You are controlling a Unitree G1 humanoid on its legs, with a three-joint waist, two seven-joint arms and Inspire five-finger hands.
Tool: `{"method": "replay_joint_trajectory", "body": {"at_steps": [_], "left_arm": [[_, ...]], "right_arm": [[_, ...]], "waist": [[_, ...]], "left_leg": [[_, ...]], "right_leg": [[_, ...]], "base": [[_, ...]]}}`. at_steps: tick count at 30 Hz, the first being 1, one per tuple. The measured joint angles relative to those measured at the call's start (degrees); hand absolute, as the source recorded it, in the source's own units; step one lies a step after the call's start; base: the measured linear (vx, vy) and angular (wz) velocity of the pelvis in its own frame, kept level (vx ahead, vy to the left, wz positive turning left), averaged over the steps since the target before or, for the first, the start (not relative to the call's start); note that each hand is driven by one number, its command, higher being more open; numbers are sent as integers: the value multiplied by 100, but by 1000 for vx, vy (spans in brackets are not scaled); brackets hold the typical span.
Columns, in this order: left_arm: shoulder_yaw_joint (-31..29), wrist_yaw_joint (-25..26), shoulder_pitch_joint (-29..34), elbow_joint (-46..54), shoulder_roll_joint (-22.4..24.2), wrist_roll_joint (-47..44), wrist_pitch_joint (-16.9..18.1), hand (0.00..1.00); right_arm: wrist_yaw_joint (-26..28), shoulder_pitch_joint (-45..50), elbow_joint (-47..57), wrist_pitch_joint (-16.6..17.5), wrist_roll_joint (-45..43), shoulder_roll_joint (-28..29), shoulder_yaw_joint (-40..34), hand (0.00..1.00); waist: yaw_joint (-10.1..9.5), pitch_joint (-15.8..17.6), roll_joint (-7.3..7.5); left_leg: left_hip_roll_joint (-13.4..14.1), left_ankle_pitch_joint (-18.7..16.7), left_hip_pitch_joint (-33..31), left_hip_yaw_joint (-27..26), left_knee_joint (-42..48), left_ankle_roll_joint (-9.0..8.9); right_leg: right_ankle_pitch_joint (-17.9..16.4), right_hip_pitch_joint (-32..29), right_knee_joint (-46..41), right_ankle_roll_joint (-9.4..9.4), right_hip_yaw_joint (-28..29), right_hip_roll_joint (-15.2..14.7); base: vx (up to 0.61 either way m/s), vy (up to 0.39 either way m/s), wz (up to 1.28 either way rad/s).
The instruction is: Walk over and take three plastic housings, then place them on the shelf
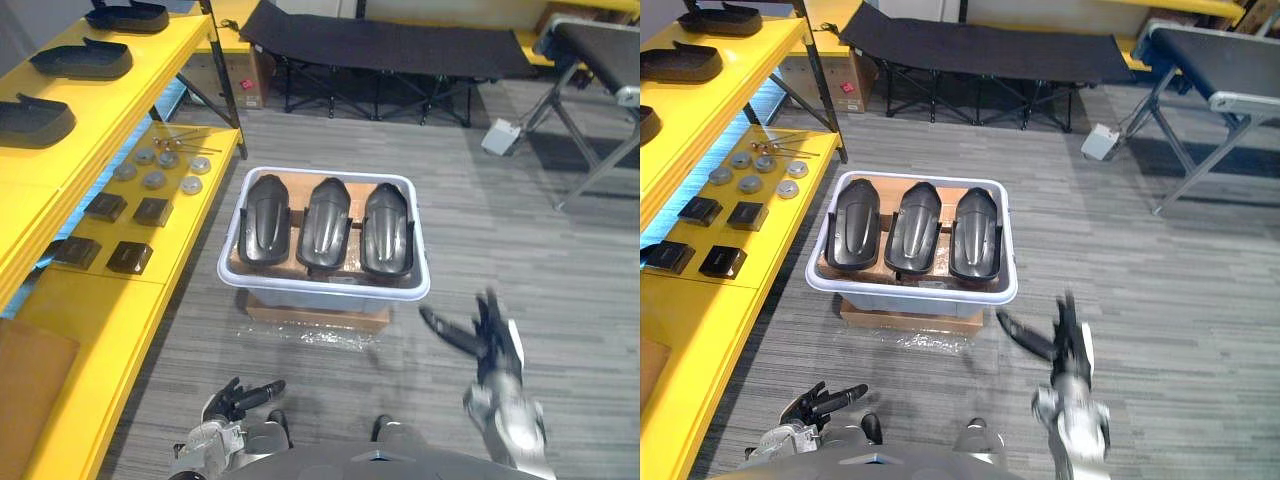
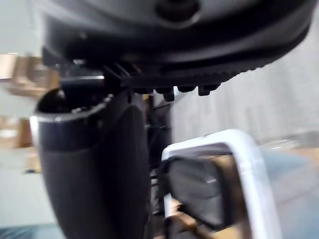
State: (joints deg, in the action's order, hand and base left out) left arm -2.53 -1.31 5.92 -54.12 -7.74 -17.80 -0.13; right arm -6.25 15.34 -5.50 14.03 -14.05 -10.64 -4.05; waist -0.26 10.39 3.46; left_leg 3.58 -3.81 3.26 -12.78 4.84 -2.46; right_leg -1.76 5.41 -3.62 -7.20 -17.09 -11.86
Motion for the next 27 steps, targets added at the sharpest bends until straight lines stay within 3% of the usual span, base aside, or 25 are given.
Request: {"method": "replay_joint_trajectory", "body": {"at_steps": [4, 10, 16, 21, 25, 27], "left_arm": [[-7, -22, 65, 126, -16, 24, 18, 100], [7, 65, 353, 544, 5, 48, 387, 100], [277, 810, 775, 2137, 2, 758, 594, 100], [495, 781, 752, 4162, -13, 797, 651, 100], [749, 549, 481, 4778, -55, 794, 650, 100], [897, 493, 398, 4923, -121, 766, 644, 100]], "right_arm": [[137, -611, 219, -144, -311, -25, -33, 100], [-41, -730, 162, -820, -699, -77, -107, 100], [-508, -1108, -763, -1358, -928, -412, -231, 100], [-670, -1545, -1816, -1459, -941, -545, -673, 100], [-699, -2142, -2340, -1455, -944, -950, -735, 100], [-784, -2453, -2572, -1455, -954, -1039, -838, 100]], "waist": [[-50, -42, 67], [-66, -38, 62], [-92, -35, 58], [-123, 116, -93], [-196, 466, -275], [-289, 702, -277]], "left_leg": [[-21, 9, 11, 41, -4, 6], [-77, 9, 1, 133, -8, 9], [-104, 27, -50, 213, 9, 33], [-97, -66, -374, 483, 431, 87], [48, -340, -916, 599, 1169, 93], [110, -377, -1128, 657, 1397, 99]], "right_leg": [[66, 89, 110, -5, -48, -6], [83, 170, 178, -13, -150, -9], [112, 176, 177, -16, -239, -31], [159, 258, 163, -18, -459, -66], [150, 48, 28, -3, -483, 17], [125, -103, -119, 35, -491, 58]], "base": [[-11, 12, 7], [16, 14, 7], [-7, 10, 8], [-47, 16, 26], [-130, 32, 9], [-122, 25, 10]]}}
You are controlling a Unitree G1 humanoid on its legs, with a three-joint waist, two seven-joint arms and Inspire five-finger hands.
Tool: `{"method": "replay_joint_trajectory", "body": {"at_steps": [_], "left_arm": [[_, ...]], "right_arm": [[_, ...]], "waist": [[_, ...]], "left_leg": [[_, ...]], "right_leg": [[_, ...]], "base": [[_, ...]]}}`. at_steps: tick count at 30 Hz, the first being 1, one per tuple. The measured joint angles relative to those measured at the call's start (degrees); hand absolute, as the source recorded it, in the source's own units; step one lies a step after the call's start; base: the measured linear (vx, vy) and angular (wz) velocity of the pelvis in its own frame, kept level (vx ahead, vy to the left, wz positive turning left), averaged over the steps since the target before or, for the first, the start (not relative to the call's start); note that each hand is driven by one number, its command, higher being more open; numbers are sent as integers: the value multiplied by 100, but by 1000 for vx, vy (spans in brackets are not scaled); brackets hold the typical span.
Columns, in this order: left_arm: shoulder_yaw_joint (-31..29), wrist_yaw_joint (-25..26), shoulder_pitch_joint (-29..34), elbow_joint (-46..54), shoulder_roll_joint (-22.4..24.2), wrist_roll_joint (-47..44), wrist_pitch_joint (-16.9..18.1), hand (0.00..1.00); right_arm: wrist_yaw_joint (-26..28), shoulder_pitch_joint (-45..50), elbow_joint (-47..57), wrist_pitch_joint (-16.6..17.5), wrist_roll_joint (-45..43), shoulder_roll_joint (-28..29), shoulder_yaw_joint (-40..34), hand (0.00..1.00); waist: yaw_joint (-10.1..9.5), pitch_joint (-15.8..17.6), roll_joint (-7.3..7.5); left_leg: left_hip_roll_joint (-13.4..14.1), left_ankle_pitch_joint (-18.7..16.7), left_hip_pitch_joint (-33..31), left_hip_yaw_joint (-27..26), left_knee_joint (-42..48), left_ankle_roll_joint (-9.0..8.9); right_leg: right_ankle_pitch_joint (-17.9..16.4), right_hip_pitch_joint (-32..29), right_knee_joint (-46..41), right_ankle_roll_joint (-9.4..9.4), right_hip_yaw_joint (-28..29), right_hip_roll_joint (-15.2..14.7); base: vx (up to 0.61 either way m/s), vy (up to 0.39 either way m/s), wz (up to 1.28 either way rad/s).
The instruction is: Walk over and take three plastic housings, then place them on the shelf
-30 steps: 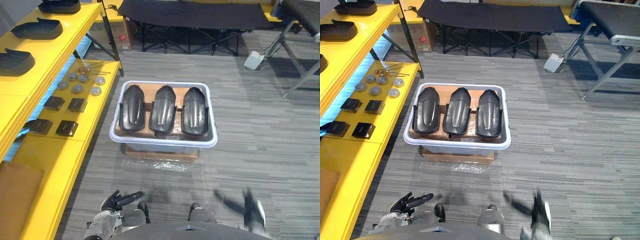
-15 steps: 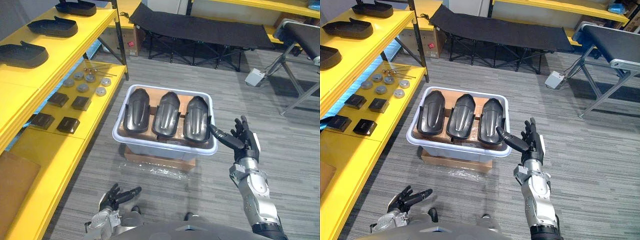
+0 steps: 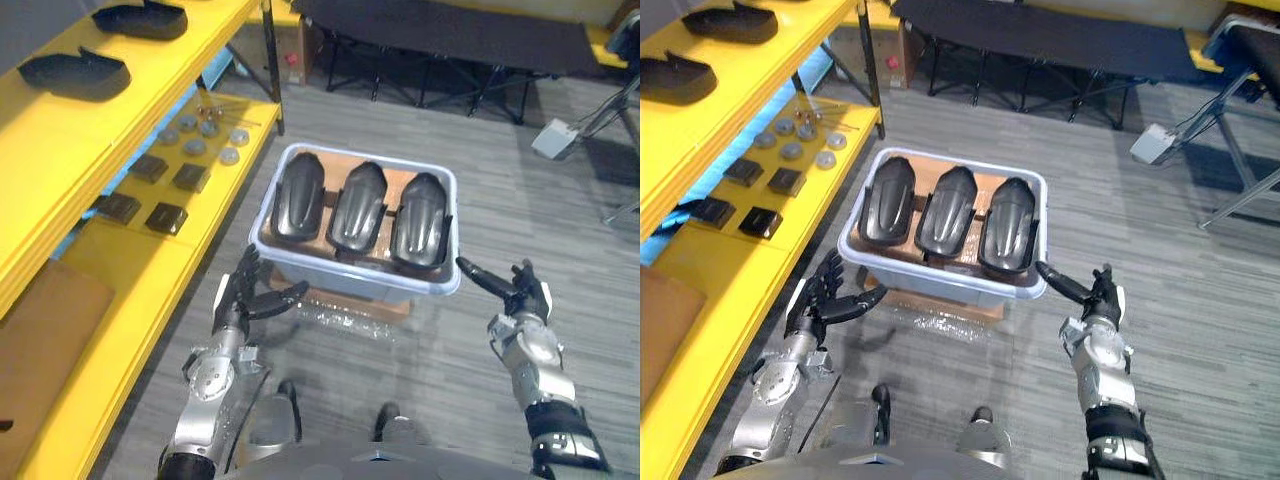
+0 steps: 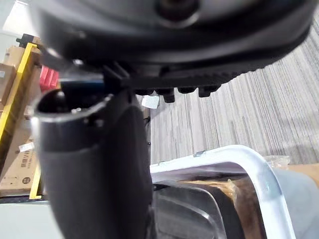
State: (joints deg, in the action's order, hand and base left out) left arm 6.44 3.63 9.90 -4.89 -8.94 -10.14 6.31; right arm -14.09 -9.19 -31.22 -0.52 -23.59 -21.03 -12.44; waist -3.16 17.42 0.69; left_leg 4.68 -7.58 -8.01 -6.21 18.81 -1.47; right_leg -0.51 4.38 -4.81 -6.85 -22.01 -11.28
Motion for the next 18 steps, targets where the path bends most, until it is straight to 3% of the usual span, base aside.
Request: {"method": "replay_joint_trajectory", "body": {"at_steps": [7, 14, 18], "left_arm": [[183, -3, -107, 79, -300, -120, -70, 100], [405, -13, -102, 78, -341, -347, -68, 100], [668, -31, -146, 26, -339, -351, -68, 100]], "right_arm": [[-78, -927, -698, -3, -171, -336, -173, 100], [-91, -1886, -1674, -22, -261, -1091, -169, 100], [-96, -2592, -2353, -138, -261, -1501, -147, 100]], "waist": [[-312, 682, 14], [-457, 755, -84], [-481, 853, -221]], "left_leg": [[73, -18, -400, 195, 409, 29], [-27, 59, -811, 317, 481, 114], [-41, 84, -1028, 383, 580, 134]], "right_leg": [[-60, -261, -368, 56, -112, 20], [-79, -625, -540, 46, -183, -79], [-89, -815, -683, 49, -216, -107]], "base": [[-81, 13, 12], [-38, 22, 10], [-38, 13, 7]]}}
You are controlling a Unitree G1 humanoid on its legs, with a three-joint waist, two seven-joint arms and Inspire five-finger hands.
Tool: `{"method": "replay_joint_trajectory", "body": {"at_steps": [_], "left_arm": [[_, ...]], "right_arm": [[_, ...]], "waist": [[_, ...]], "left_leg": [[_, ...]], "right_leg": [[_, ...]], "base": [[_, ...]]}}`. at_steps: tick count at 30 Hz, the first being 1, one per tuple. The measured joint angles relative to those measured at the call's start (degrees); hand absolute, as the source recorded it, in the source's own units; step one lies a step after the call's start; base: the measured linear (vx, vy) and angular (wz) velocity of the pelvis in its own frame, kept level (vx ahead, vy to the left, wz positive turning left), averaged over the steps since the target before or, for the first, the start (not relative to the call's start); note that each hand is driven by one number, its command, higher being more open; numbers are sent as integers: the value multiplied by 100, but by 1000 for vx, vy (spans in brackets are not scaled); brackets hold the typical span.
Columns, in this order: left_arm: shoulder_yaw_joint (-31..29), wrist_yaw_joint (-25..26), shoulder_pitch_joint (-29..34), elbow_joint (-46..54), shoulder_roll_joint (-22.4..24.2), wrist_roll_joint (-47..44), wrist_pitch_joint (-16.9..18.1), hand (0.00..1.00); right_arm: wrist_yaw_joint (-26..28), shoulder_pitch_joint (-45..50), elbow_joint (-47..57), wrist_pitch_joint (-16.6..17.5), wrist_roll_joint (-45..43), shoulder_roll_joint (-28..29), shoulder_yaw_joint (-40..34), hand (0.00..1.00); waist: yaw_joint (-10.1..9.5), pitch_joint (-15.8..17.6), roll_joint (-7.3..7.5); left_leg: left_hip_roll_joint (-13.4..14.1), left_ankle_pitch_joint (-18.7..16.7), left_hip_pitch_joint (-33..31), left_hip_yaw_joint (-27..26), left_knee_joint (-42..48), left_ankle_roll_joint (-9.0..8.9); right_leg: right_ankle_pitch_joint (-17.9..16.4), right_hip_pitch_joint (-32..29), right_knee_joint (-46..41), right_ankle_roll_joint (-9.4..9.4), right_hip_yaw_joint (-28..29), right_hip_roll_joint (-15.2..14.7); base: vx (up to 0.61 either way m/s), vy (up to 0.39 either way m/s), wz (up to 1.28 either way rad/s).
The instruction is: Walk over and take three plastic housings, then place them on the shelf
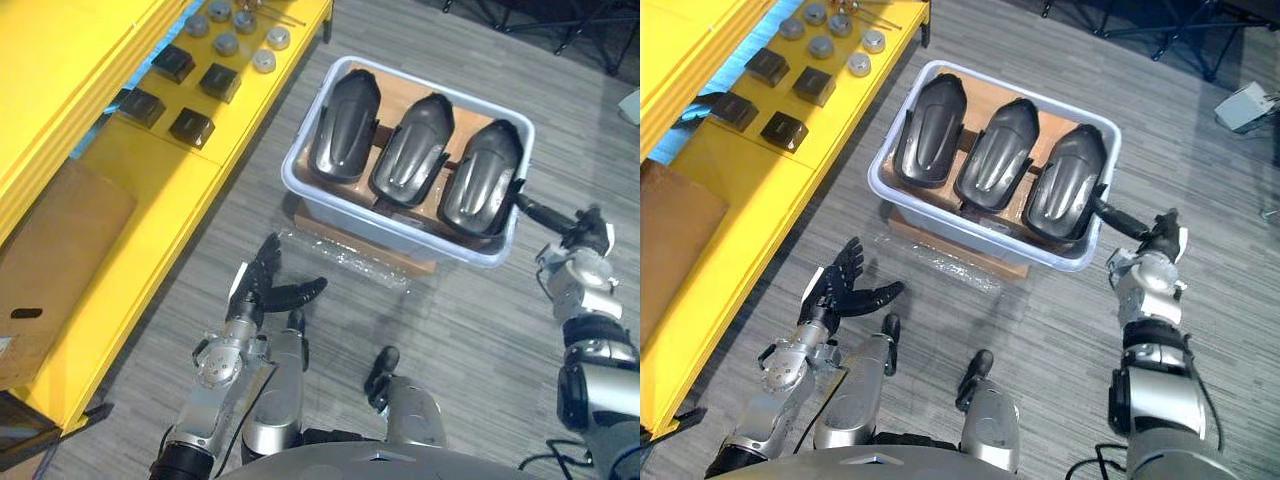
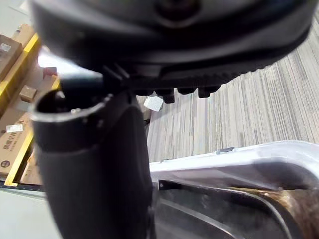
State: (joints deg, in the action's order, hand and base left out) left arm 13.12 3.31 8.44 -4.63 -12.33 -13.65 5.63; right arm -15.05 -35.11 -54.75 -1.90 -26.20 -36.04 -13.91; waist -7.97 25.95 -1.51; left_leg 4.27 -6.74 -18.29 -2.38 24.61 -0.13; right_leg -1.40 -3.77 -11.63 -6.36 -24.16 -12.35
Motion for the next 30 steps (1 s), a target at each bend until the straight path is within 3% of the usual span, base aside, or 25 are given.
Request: {"method": "replay_joint_trajectory", "body": {"at_steps": [9, 14, 15, 24, 30], "left_arm": [[718, 46, -166, -826, 231, -328, 19, 100], [856, 166, -167, -944, 367, -713, 76, 100], [860, 179, -181, -948, 375, -833, 82, 100], [847, 377, -249, -964, 565, -1310, 176, 100], [613, 550, -455, -995, 579, -1382, 188, 100]], "right_arm": [[-65, -1304, -1160, -450, 17, -863, 277, 100], [-65, -1590, -1158, -650, 109, -1157, 527, 100], [-65, -1638, -1157, -697, 112, -1158, 580, 0], [-169, -1973, -1030, -1781, 355, -1435, 1133, 0], [-166, -1977, -753, -1877, 548, -1674, 1475, 0]], "waist": [[-152, 193, -505], [-188, 233, -662], [-205, 230, -670], [-321, 230, -760], [-306, 234, -767]], "left_leg": [[-70, 61, -541, 124, 239, 25], [-148, 145, -849, 127, 323, 34], [-147, 149, -952, 137, 380, 27], [-125, 180, -1701, 299, 748, -36], [49, 189, -1965, 261, 861, -94]], "right_leg": [[-262, -672, -744, 28, -62, -211], [-496, -1173, -1315, 49, -50, -417], [-559, -1320, -1479, 82, -50, -457], [-846, -2109, -2201, 213, -65, -571], [-883, -2428, -2340, 277, -9, -503]], "base": [[-54, 8, 7], [-54, -5, 5], [-38, -31, 2], [-55, -26, 7], [-57, -17, -12]]}}
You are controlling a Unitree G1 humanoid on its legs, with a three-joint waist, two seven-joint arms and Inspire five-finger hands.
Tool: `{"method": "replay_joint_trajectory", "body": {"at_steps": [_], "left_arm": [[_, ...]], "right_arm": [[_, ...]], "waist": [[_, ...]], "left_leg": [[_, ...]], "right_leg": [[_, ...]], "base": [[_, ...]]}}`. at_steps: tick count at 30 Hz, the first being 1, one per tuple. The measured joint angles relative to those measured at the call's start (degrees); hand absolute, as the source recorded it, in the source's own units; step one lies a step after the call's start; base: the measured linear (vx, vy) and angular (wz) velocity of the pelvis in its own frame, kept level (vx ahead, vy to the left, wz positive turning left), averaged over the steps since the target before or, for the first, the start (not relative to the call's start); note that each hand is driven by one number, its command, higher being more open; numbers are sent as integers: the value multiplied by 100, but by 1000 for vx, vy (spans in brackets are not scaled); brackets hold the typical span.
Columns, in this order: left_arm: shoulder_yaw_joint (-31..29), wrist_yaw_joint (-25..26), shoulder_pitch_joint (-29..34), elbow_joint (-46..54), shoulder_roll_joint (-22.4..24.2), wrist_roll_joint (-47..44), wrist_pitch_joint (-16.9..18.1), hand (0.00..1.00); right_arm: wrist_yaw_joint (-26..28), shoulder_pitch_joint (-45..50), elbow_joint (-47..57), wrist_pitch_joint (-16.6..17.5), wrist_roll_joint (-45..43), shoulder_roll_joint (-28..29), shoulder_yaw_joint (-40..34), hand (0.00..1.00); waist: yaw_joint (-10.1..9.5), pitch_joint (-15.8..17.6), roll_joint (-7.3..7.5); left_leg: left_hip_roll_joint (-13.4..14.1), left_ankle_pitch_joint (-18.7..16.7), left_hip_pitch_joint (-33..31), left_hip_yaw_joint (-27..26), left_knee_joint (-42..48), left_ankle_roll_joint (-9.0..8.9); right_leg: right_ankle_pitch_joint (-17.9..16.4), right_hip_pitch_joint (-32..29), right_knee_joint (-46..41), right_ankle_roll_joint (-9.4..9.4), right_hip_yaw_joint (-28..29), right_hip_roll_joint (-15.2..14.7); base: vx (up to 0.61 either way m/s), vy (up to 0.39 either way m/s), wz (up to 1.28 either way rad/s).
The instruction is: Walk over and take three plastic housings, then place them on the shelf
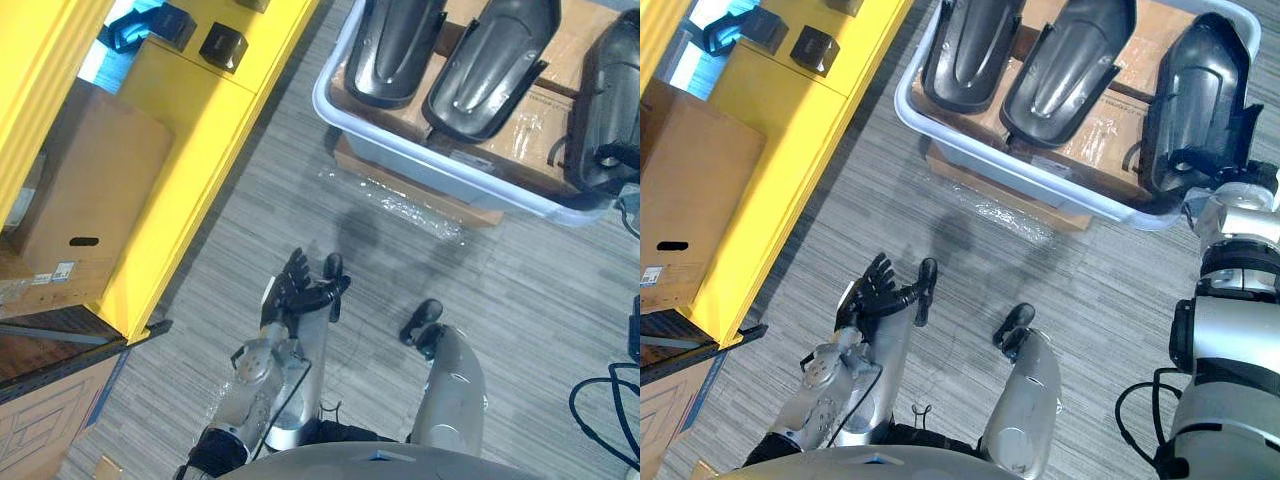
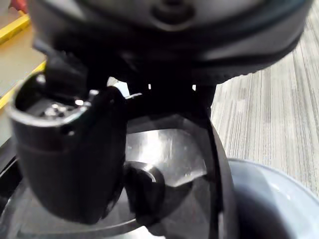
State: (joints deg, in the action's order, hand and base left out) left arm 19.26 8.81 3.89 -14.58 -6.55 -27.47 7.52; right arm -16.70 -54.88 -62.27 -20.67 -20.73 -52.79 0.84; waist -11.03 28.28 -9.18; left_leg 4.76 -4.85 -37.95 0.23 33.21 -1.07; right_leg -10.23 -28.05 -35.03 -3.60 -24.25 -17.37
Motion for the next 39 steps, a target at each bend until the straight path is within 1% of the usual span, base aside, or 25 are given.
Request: {"method": "replay_joint_trajectory", "body": {"at_steps": [4, 7, 8, 10, 12, 13, 15, 18, 20, 21, 22, 24, 25, 26, 28, 31, 33, 35, 37, 39], "left_arm": [[46, 52, -8, 0, 46, 0, 1, 100], [113, 120, -13, 1, 180, -8, 0, 100], [134, 129, -14, 1, 187, -22, 0, 100], [185, 165, -7, 7, 209, -163, 8, 100], [176, 216, -18, 35, 205, -187, 10, 100], [164, 251, -22, 46, 204, -195, 11, 100], [143, 298, -48, 49, 201, -197, 12, 100], [75, 386, -122, 50, 186, -195, 27, 100], [48, 648, -126, 61, 186, -167, 97, 100], [44, 945, -130, 93, 193, -158, 115, 100], [29, 1118, -132, 117, 193, -157, 115, 100], [-181, 1762, -162, 129, 211, -152, 112, 100], [-257, 1890, -161, 120, 208, -150, 111, 100], [-428, 2082, -154, 111, 211, -143, 109, 100], [-662, 2298, -135, 110, 211, -118, 113, 100], [-846, 2497, -111, 111, 201, -105, 211, 100], [-834, 2502, -98, 161, 201, 120, 255, 100], [-840, 2393, -97, 229, 192, 136, 259, 100], [-867, 2292, 13, 512, 149, 149, 256, 100], [-1023, 2168, 224, 901, 134, 363, 250, 100]], "right_arm": [[102, -6, 260, 41, -18, 115, 212, 0], [105, -80, 595, 445, -21, 315, 326, 0], [95, -127, 637, 498, 3, 346, 425, 0], [22, -226, 676, 627, 40, 370, 629, 0], [43, -234, 700, 792, 211, 546, 797, 0], [44, -234, 706, 877, 241, 627, 830, 0], [46, -227, 839, 937, 238, 728, 886, 0], [33, -228, 1076, 1032, 244, 789, 884, 0], [-46, -226, 1217, 1183, 241, 807, 883, 0], [-122, -222, 1334, 1304, 232, 819, 882, 0], [-170, -219, 1393, 1383, 232, 832, 880, 0], [-355, -189, 1716, 1623, 238, 846, 854, 0], [-396, -160, 1823, 1663, 243, 849, 817, 0], [-459, -61, 2043, 1764, 246, 867, 688, 0], [-545, 103, 2293, 1901, 259, 929, 523, 0], [-677, 524, 2495, 2055, 698, 1004, 335, 0], [-737, 848, 2493, 2101, 876, 1004, 69, 0], [-755, 1068, 2498, 2105, 924, 1003, -125, 0], [-806, 1445, 2612, 2095, 923, 1006, -286, 0], [-871, 1825, 2888, 2094, 928, 1084, -498, 0]], "waist": [[27, 2, 6], [32, 8, 16], [36, 11, 22], [30, 42, 73], [25, 58, 179], [23, 60, 192], [27, 69, 207], [35, 113, 280], [40, 134, 316], [46, 147, 336], [54, 154, 348], [62, 181, 398], [60, 185, 408], [51, 185, 412], [41, 185, 414], [53, 182, 423], [134, 180, 426], [217, 182, 435], [217, 194, 484], [283, 193, 529]], "left_leg": [[97, -15, -23, -67, 36, -50], [176, 6, -132, -63, 70, -105], [194, 13, -152, -54, 73, -117], [223, 30, -162, -31, 72, -145], [260, 31, -167, -26, 111, -161], [295, 21, -186, -24, 167, -172], [351, -12, -230, -23, 260, -171], [399, -39, -300, -13, 341, -176], [405, -44, -313, -21, 346, -169], [405, -44, -311, -31, 350, -167], [405, -43, -310, -35, 350, -166], [406, -39, -270, -62, 346, -161], [406, -39, -250, -73, 341, -161], [401, -39, -213, -82, 338, -160], [386, -37, -90, -104, 299, -159], [264, 15, 275, -147, 64, -133], [68, 157, 572, -97, -278, -74], [-29, 278, 751, -30, -510, -67], [-74, 383, 961, -25, -769, -54], [-120, 478, 1180, -22, -1026, -61]], "right_leg": [[-32, -131, -106, 53, 92, 53], [-64, -270, -189, 104, 94, 104], [-65, -289, -189, 106, 92, 125], [-82, -300, -214, 135, 78, 152], [-97, -312, -250, 160, 76, 178], [-96, -312, -255, 163, 81, 211], [-95, -317, -259, 164, 81, 261], [-96, -362, -290, 167, 91, 299], [-89, -373, -297, 177, 105, 303], [-88, -379, -299, 178, 119, 302], [-88, -381, -303, 179, 124, 302], [-86, -379, -327, 182, 167, 301], [-85, -375, -337, 182, 186, 300], [-85, -355, -358, 184, 208, 296], [-86, -267, -362, 185, 224, 280], [-94, 22, -302, 182, 220, 176], [-117, 280, -192, 137, 138, 42], [-99, 464, -71, 99, 57, 16], [-71, 638, 85, 56, 23, 17], [-36, 806, 228, 7, 10, 15]], "base": [[-22, -48, -17], [-25, -51, -7], [-24, -54, -5], [-15, -50, 0], [0, -55, -3], [6, -34, -9], [-4, -10, -10], [-14, 0, -5], [-35, 7, -3], [-33, 10, -4], [-31, 7, -3], [-27, -3, -4], [0, 0, 0], [0, 0, 0], [0, 0, 0], [-13, 1, 13], [-16, -6, 36], [-14, -11, 29], [6, 4, 15], [38, 3, 8]]}}
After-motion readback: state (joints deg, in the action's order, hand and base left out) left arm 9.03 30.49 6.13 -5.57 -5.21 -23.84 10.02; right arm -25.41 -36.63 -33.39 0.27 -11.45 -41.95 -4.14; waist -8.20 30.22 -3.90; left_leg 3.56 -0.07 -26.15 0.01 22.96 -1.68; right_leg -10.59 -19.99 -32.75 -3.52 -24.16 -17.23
